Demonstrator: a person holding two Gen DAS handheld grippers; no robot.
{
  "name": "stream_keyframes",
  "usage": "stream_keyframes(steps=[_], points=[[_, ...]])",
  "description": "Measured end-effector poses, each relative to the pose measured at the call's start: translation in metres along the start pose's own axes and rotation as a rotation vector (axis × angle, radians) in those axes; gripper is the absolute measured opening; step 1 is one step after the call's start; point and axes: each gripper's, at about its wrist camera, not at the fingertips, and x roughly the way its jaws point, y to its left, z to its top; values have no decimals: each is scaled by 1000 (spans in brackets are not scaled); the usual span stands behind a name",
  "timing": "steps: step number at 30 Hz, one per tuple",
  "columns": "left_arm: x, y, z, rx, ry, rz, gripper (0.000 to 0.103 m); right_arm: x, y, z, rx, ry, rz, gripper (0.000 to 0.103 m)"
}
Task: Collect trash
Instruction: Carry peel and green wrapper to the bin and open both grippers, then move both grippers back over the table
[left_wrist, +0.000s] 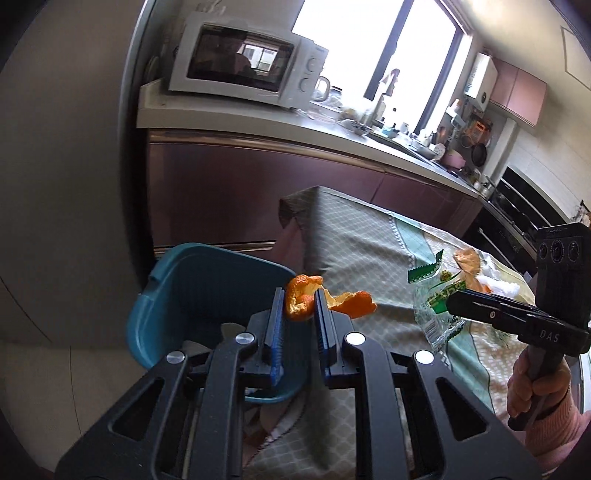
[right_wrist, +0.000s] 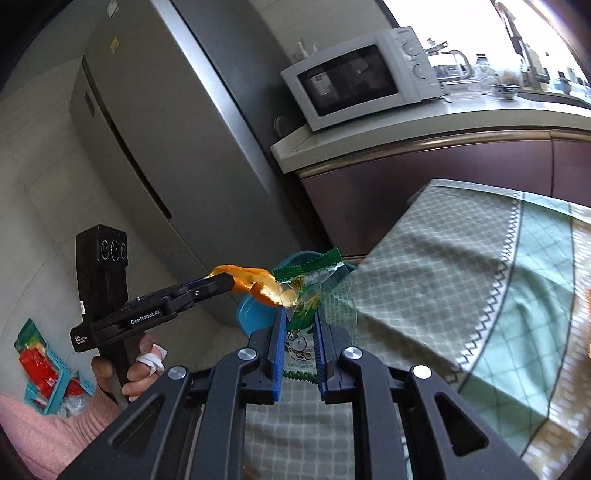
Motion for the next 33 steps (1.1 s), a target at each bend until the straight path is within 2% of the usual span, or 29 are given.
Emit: stream_keyframes(steps=[3, 9, 13, 19, 21, 22, 26, 30, 33], points=[[10, 23, 1, -25, 17, 58, 16, 29, 11, 9, -27, 41, 6, 13], [32, 54, -5, -70, 54, 104, 16, 79, 16, 19, -38, 123, -4, 13], [47, 66, -11, -81, 86, 120, 17, 107, 12, 20, -21, 175, -17, 14], [73, 73, -16, -93, 135, 133, 19, 135, 6, 19, 13, 222, -38, 21], [79, 74, -18, -99, 147, 137, 20, 139, 3, 19, 22, 228, -45, 23], [82, 75, -18, -102, 150, 135, 20, 139, 3, 20, 23, 228, -48, 29], [81, 73, -20, -99, 140, 148, 20, 131, 0, 20, 29, 210, -37, 30], [77, 67, -18, -96, 123, 140, 20, 106, 3, 17, 17, 169, -23, 30], [67, 55, -16, -78, 96, 119, 25, 82, 5, 13, 0, 135, -17, 32]])
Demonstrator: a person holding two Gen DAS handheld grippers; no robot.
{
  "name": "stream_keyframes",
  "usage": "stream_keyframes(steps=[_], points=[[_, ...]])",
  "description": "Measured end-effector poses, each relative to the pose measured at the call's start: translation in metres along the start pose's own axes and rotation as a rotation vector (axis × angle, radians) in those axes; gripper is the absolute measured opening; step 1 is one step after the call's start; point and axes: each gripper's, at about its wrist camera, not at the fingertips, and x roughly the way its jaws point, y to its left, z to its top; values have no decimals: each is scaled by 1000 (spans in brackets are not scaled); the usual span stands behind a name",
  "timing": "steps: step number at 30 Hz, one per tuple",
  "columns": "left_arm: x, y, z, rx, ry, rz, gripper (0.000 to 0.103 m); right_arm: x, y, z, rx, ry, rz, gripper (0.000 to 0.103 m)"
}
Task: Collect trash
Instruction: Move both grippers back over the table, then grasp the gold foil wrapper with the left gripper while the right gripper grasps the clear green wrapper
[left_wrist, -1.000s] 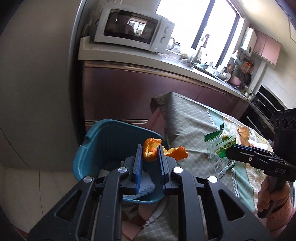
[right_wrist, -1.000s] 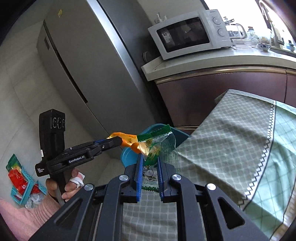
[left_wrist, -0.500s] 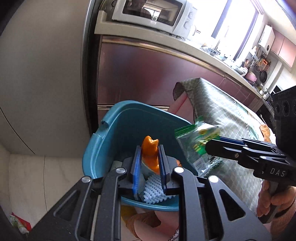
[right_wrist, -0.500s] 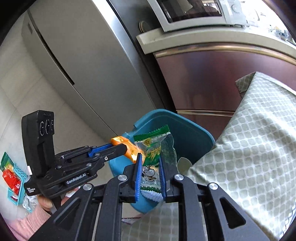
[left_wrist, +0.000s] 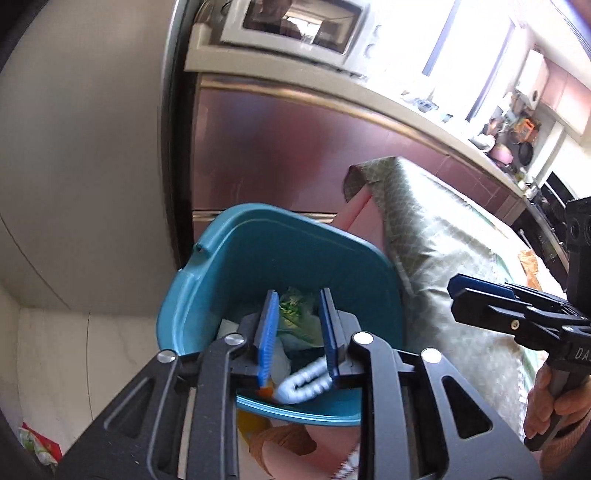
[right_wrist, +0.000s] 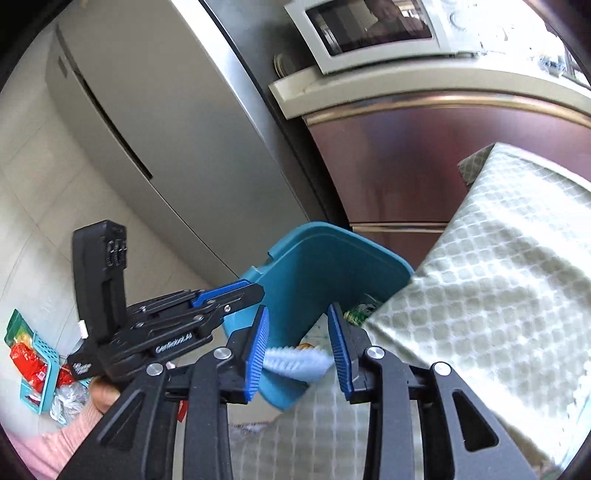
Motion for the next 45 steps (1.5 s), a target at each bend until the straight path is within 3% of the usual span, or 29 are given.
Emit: stream_keyframes(steps=[8, 11, 17, 26, 34, 45], points=[[-34, -63, 1, 122, -91, -110, 33, -91, -16, -37, 33, -134, -27, 38], [-41, -93, -2, 176, -102, -171, 36, -129, -29, -58, 65, -186, -80, 43], [-38, -157, -15, 264, -70, -294, 36, -192, -68, -104, 212, -280, -192, 43], [-9, -250, -40, 366, 43, -422, 38, -262, -133, -170, 396, -364, -368, 44], [26, -309, -41, 397, 120, -481, 41, -285, -175, -195, 491, -400, -442, 46], [79, -350, -25, 356, 234, -491, 41, -271, -200, -192, 541, -373, -399, 55]])
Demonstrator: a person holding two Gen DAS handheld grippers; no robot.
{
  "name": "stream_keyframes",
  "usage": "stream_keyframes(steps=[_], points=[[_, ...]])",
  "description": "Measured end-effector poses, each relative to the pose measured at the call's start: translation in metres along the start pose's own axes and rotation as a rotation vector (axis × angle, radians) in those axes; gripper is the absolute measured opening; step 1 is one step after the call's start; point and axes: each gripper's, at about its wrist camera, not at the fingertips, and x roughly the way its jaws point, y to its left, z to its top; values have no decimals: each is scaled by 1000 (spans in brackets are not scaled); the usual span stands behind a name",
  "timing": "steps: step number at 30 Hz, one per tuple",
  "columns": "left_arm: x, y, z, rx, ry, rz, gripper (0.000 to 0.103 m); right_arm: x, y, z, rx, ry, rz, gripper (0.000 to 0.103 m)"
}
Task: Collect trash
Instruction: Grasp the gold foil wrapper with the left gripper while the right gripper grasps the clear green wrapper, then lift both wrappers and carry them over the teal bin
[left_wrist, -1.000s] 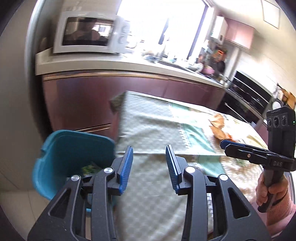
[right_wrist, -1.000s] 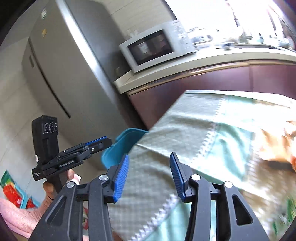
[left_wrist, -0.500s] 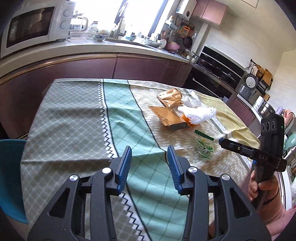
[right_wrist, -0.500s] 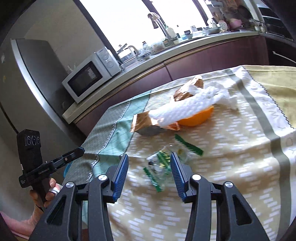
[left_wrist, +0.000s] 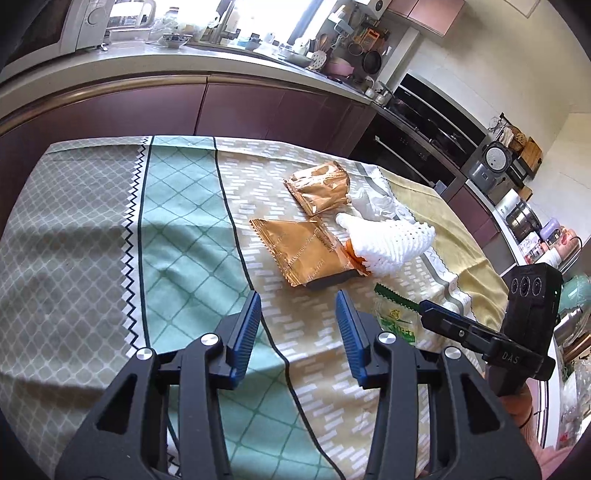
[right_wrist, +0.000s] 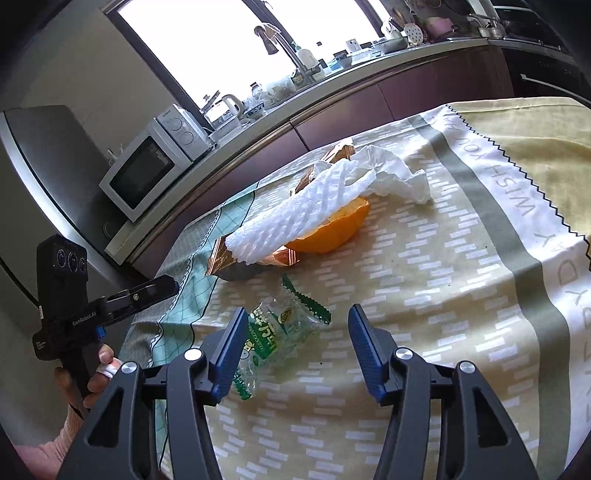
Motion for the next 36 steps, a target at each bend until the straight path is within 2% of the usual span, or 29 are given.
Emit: stream_keyframes(steps=[2, 12, 14, 16, 19, 21, 23, 26, 30, 32, 36], points=[[10, -2, 3, 2, 17, 7, 41, 6, -1, 1, 9, 11, 8, 55], [50, 3, 14, -55, 108, -51, 41, 11, -2, -1, 27, 31, 56, 56], [56, 4, 15, -73, 119, -70, 40, 11, -2, -2, 29, 33, 64, 55], [60, 6, 17, -92, 129, -84, 32, 12, -3, -2, 30, 33, 67, 53], [64, 8, 17, -113, 139, -106, 19, 14, -4, -4, 36, 46, 82, 40], [65, 8, 16, -120, 141, -114, 14, 14, -5, -7, 38, 49, 86, 35], [65, 8, 16, -123, 138, -116, 11, 14, -6, -8, 43, 54, 96, 24], [63, 9, 15, -127, 130, -129, 6, 13, -4, -9, 38, 55, 106, 20], [55, 9, 11, -124, 116, -130, 4, 10, -1, -10, 36, 50, 131, 17], [47, 10, 9, -122, 104, -123, 3, 8, 1, -10, 32, 46, 149, 12], [26, 14, 1, -123, 64, -111, 3, 4, 8, -8, 23, 37, 166, 10]])
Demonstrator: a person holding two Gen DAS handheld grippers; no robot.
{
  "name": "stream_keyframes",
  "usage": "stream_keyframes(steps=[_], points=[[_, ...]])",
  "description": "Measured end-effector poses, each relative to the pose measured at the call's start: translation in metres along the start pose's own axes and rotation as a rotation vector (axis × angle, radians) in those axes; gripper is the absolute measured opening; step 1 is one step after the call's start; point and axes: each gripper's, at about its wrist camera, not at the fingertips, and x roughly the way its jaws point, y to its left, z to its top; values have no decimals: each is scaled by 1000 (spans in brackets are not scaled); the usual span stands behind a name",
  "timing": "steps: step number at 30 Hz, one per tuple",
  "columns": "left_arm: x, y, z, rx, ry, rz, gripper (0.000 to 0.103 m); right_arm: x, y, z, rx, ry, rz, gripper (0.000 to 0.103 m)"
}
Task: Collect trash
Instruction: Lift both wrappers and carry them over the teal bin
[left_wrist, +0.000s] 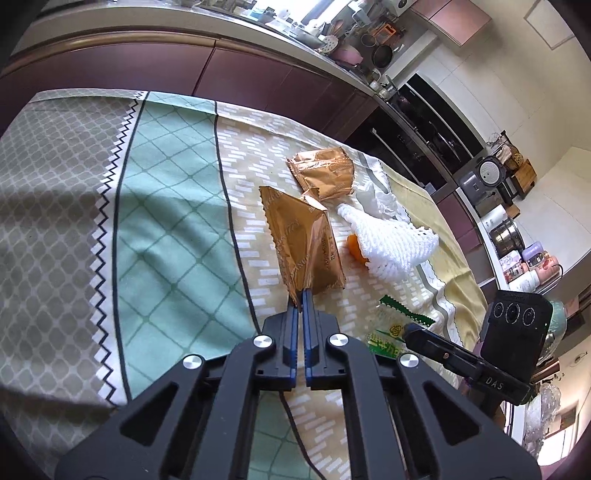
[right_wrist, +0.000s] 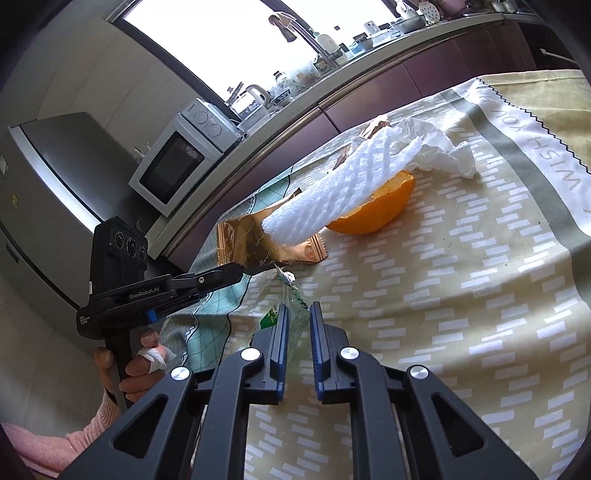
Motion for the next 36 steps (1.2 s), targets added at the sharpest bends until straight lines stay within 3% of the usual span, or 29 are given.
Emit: stream_keyframes(steps=[13, 23, 36], points=[[-97, 25, -39, -26, -117, 8, 1, 0, 45, 5, -73, -10, 79, 8], [-168, 47, -69, -49, -205, 21, 1, 27, 92, 5, -156, 38, 145, 8], [-282, 98, -115, -121, -360, 165, 1, 96, 186, -2, -302, 158, 273, 8]])
